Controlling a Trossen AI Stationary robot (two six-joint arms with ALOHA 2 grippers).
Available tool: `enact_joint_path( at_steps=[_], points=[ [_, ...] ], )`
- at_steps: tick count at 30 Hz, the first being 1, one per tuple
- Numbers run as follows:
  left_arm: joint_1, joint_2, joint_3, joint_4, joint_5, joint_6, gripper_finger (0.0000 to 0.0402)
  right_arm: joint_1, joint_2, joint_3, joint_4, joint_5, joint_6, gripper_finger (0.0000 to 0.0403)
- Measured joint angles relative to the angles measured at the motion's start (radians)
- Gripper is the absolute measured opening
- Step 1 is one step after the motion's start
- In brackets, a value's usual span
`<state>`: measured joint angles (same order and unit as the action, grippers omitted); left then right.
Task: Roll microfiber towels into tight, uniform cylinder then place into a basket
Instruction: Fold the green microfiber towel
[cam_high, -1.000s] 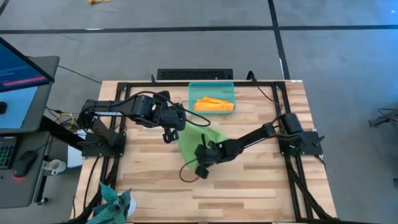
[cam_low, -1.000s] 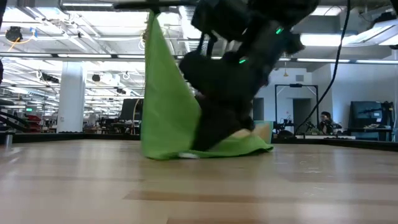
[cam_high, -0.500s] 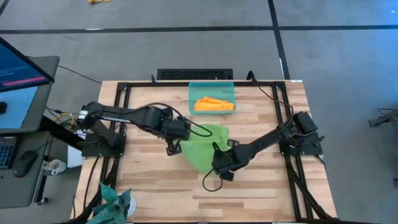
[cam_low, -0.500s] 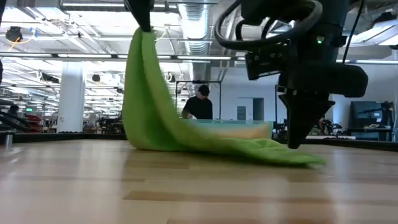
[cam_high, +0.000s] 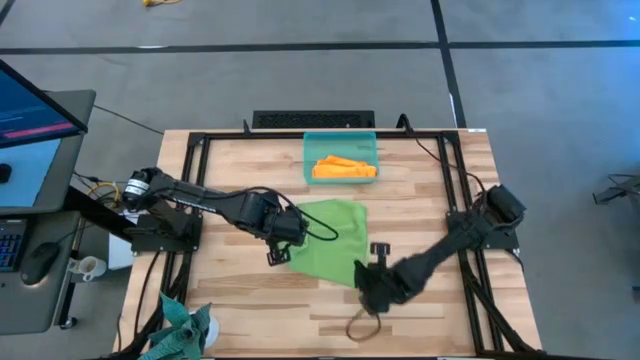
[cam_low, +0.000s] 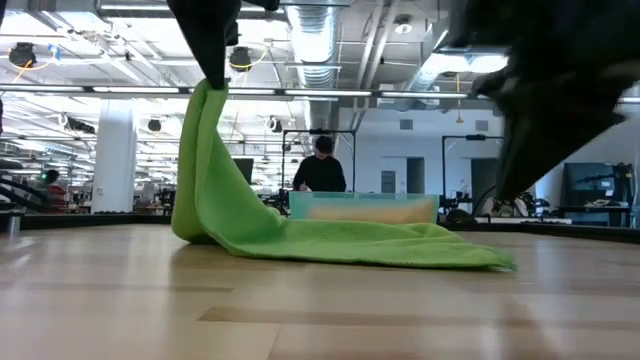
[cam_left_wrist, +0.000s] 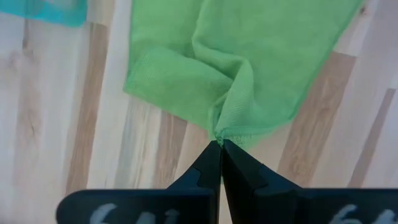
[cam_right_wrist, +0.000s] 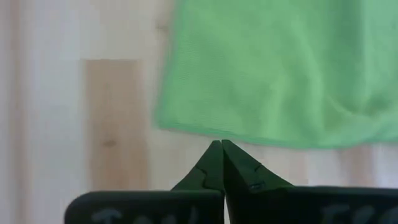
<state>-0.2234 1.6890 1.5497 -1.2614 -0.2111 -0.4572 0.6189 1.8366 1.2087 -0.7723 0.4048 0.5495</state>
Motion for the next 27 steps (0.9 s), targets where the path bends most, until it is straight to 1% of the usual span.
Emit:
enact_joint_path(
  at_steps=[3,7,11,13,15,17,19,21,24,27],
  points=[
    [-0.005,0.000,0.000,0.000,0.001,0.000,0.0000,0.046,0.001,0.000,0.038,0.019,0.000,0.0025],
    [-0.006,0.000,0.000,0.004,0.001,0.000,0.0000,0.049,0.019,0.000,0.109,0.007,-0.009,0.0050],
    [-0.006,0.000,0.000,0.004,0.001,0.000,0.0000,0.031,0.035,0.003,0.171,-0.022,-0.009,0.0089],
    [-0.006,0.000,0.000,0.004,0.001,0.000,0.0000,0.027,0.040,-0.002,0.161,-0.023,-0.022,0.0113],
    [-0.006,0.000,0.000,0.004,0.001,0.000,0.0000,0.026,0.056,0.004,0.202,-0.018,-0.025,0.0139],
    [-0.006,0.000,0.000,0.003,0.000,-0.001,0.0000,0.026,0.072,0.000,0.187,-0.011,-0.045,0.0165],
    [-0.006,0.000,0.000,-0.002,0.000,-0.001,0.0000,0.023,0.100,0.002,0.223,-0.011,-0.062,0.0189],
    [-0.006,0.000,0.000,-0.005,0.000,-0.001,0.0000,0.020,0.125,0.001,0.217,-0.012,-0.083,0.0209],
    [-0.006,0.000,0.000,-0.004,0.000,-0.001,0.0000,0.009,0.155,0.005,0.220,-0.011,-0.085,0.0230],
    [-0.006,0.000,0.000,-0.004,0.000,-0.001,0.0000,-0.005,0.157,0.007,0.198,-0.019,-0.050,0.0237]
  ],
)
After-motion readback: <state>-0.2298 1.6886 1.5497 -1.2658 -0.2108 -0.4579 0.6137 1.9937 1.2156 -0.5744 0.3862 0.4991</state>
